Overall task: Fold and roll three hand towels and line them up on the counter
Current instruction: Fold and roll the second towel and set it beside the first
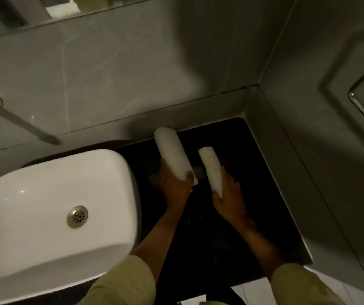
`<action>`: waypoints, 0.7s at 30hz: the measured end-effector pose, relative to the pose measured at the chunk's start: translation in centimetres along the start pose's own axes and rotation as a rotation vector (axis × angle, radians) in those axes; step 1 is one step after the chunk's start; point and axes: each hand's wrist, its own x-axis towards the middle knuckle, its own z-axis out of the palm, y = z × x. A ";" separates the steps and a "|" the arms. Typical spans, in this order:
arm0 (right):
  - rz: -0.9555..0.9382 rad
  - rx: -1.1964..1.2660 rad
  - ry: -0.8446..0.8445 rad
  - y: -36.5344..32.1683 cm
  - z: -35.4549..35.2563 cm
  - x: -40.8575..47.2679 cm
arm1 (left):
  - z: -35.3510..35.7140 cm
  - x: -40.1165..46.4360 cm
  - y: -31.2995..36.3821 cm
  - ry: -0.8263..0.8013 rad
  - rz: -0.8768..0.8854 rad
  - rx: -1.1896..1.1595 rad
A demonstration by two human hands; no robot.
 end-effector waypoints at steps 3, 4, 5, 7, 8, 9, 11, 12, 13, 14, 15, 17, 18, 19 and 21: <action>0.016 -0.043 -0.037 -1.4 0.1 3.2 | 1.1 0.4 0.4 0.039 -0.011 0.088; 0.010 -0.051 -0.043 -1.9 0.2 4.1 | 1.2 0.5 0.5 0.050 -0.012 0.128; 0.004 -0.058 -0.055 -2.5 0.3 4.8 | 1.3 0.6 0.6 0.058 -0.009 0.158; -0.020 -0.081 -0.066 -3.8 0.5 6.1 | 1.3 0.7 0.7 0.073 0.018 0.175; -0.031 -0.094 -0.066 -4.6 0.6 6.6 | 1.3 0.7 0.7 0.077 0.033 0.175; -0.049 -0.117 -0.058 -5.4 0.6 7.1 | 1.1 0.7 0.8 0.080 0.051 0.175; -0.068 -0.159 -0.065 -6.9 0.8 8.2 | 0.7 0.7 0.7 0.083 0.082 0.178; -0.067 -0.156 -0.079 -7.5 1.0 8.7 | 0.5 0.8 0.4 0.072 0.099 0.180; -0.064 -0.148 -0.093 -7.9 1.4 9.0 | 0.3 0.8 0.2 0.051 0.118 0.186; -0.064 -0.139 -0.105 -8.3 1.8 9.1 | 0.2 0.8 -0.1 0.028 0.143 0.195; -0.062 -0.121 -0.111 -8.5 2.2 9.2 | 0.1 0.7 -0.4 0.002 0.167 0.201; -0.048 -0.060 -0.120 -8.6 2.8 9.2 | -0.1 0.5 -0.8 -0.048 0.202 0.174; -0.032 -0.023 -0.135 -8.6 2.8 9.3 | -0.1 0.3 -1.0 -0.064 0.206 0.146; -0.015 0.023 -0.147 -8.4 2.7 9.6 | -0.2 0.1 -0.9 -0.075 0.208 0.130; 0.008 0.138 -0.175 -8.0 2.4 9.9 | -0.2 -0.2 -0.7 -0.084 0.209 0.138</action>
